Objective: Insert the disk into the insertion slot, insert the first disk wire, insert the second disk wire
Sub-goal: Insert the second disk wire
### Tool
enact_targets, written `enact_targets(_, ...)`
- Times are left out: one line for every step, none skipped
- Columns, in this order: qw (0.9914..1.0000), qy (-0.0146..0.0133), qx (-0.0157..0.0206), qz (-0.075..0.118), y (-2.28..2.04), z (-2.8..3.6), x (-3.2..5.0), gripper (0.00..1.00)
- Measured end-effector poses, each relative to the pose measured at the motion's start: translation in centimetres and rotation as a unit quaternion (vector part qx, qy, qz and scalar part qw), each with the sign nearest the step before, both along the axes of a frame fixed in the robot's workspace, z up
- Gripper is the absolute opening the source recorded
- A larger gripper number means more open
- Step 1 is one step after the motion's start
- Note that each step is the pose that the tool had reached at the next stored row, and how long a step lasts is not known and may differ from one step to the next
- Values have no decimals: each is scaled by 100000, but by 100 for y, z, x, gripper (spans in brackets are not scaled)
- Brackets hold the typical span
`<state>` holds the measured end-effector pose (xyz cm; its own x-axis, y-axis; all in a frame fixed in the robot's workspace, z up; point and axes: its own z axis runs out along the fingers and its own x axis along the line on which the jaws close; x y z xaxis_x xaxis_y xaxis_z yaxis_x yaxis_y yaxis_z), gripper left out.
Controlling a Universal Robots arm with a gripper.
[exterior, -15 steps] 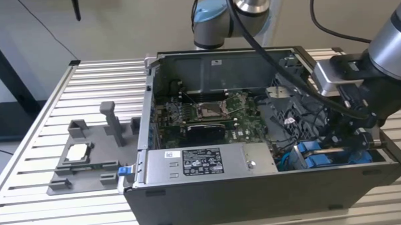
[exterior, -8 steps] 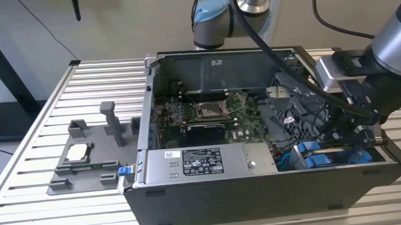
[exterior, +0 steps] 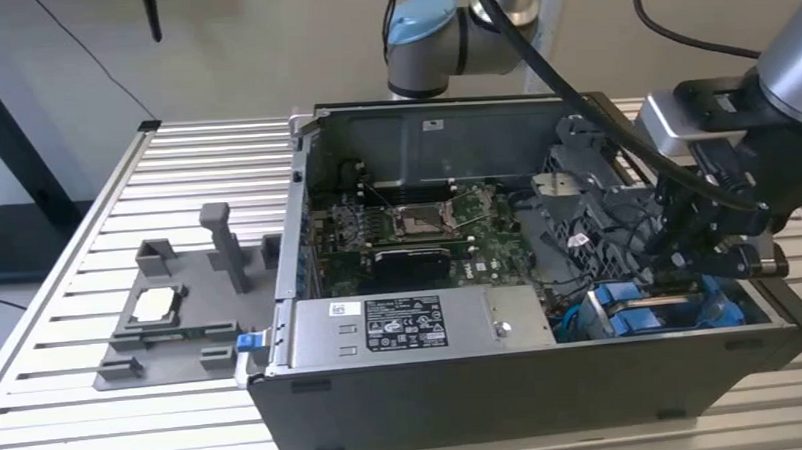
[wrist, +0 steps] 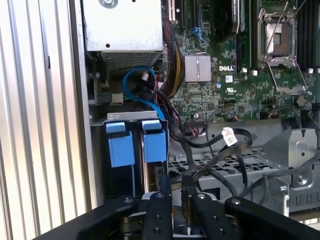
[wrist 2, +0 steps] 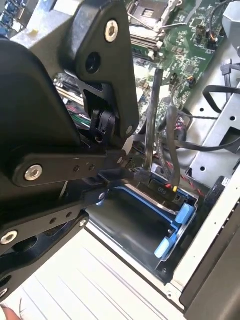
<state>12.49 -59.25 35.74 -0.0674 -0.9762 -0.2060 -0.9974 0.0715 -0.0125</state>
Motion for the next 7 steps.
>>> enact_targets(100000, -1, 9, 0, 0, 7, 0, 24)
enact_targets(100000, -2, 13, -1, 0, 7, 0, 24)
enact_targets(100000, 0, 15, -2, 0, 7, 0, 24)
enact_targets(100000, -1, 2, 0, 0, 10, 0, 24)
enact_targets(100000, 1, 1, -1, 0, 11, 0, 24)
enact_targets(100000, 0, 2, -1, 0, 11, 0, 24)
enact_targets(100000, -1, 5, 0, 0, 11, 0, 24)
